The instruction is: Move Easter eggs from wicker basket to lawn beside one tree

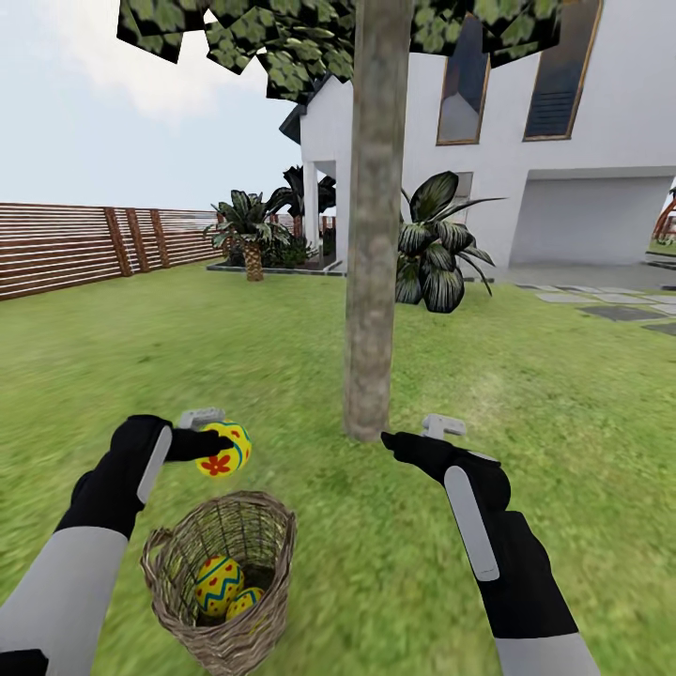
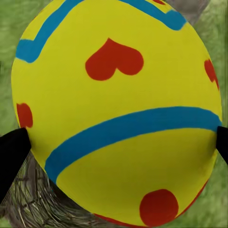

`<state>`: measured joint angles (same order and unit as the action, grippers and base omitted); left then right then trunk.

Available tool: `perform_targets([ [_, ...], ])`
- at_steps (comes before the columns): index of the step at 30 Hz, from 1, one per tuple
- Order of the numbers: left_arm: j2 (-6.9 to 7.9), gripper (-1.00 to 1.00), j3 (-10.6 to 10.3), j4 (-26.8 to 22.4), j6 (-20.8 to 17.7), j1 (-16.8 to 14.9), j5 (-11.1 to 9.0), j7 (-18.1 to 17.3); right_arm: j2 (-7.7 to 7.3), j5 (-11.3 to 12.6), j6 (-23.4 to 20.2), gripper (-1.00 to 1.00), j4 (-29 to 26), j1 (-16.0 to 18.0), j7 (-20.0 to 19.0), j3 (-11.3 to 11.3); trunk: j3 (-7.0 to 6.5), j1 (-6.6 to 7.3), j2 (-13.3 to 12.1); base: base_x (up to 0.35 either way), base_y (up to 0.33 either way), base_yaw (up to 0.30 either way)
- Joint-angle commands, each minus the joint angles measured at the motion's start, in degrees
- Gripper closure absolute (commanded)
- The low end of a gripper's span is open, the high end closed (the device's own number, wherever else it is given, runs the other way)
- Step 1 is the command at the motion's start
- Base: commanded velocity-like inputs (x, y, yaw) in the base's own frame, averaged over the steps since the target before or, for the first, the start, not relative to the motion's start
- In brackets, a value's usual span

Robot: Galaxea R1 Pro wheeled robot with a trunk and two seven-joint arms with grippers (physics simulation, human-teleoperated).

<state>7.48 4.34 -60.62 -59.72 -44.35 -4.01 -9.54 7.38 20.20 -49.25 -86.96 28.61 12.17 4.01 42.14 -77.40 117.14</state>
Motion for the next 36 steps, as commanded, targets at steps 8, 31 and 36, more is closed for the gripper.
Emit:
perform_targets([
  [8, 0.05, 1.0, 0.1, -6.0, -0.3, 0.2, -0.5, 0.1, 0.01, 0.6, -0.2, -1.0, -0.1, 0.0, 0.6, 0.0, 0.06, 0.01, 0.0, 0.0, -0.034, 0.0],
  [31, -0.13, 1.0, 0.1, -6.6, -0.3, 0.2, -0.4, 0.5, -0.22, 3.3, -0.2, -1.0, -0.1, 0.0, 0.6, -0.2, -0.4, 0.01, 0.0, 0.0, -0.289, -0.087],
  [36, -0.13, 1.0, 0.1, -6.5, -0.3, 0.2, -0.3, 0.5, -0.17, 3.4, -0.2, -1.0, -0.1, 0.0, 0.6, -0.1, -0.5, 0.01, 0.0, 0.0, -0.314, -0.09],
])
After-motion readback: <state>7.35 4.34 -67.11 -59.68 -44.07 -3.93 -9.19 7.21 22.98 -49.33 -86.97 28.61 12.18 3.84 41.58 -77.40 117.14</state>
